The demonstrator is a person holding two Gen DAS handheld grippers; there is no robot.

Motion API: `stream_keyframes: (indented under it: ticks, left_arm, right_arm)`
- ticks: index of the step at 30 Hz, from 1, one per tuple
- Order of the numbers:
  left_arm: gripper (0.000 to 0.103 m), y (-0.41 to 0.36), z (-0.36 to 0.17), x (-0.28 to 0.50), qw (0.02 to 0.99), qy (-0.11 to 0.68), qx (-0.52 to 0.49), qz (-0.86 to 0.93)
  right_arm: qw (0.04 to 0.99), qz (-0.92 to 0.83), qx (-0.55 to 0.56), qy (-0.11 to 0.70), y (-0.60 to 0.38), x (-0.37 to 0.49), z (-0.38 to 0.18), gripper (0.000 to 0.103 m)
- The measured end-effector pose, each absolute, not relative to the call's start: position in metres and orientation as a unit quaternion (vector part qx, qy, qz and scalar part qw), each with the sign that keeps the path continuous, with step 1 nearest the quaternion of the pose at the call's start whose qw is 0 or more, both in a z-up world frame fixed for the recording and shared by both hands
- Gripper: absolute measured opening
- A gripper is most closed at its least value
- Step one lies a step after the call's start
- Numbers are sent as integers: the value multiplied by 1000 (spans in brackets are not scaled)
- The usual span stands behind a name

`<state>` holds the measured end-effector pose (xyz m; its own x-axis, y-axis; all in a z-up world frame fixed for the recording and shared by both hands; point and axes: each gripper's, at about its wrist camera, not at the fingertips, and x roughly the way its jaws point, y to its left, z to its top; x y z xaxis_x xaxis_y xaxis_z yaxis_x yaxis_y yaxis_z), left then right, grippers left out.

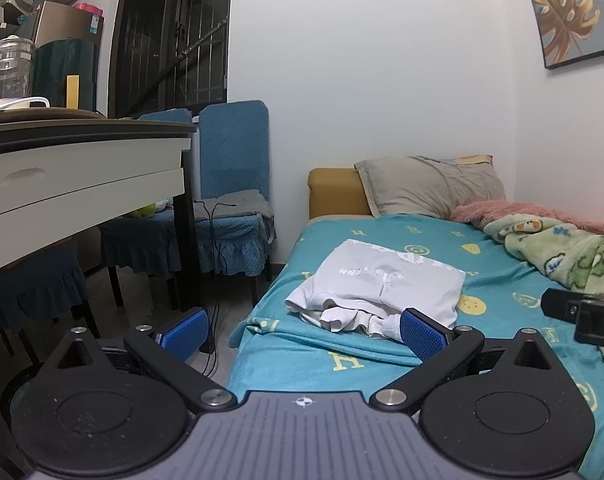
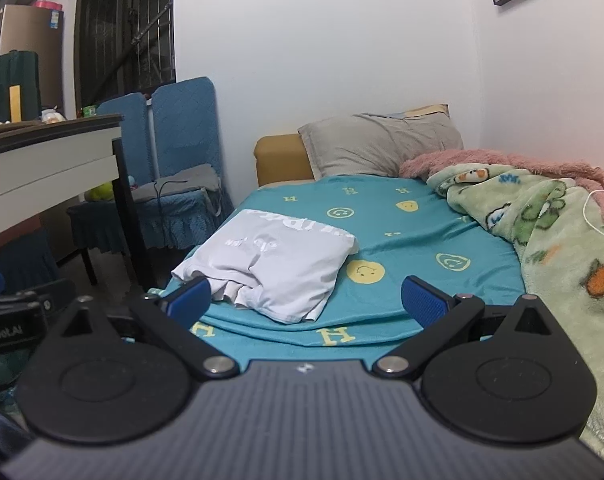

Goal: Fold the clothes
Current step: 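Move both grippers toward the folded white T-shirt on the bed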

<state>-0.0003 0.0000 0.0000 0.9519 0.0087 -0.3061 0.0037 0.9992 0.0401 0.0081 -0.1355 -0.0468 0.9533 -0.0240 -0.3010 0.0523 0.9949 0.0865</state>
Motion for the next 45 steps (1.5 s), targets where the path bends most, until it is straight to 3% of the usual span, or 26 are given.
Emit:
stream_keyframes:
  ticks: [45]
  left_arm:
    - [103,0,0,-5,987,157,20,-35]
  right_arm:
    - [985,-19,55,163,-134,9,-49,103]
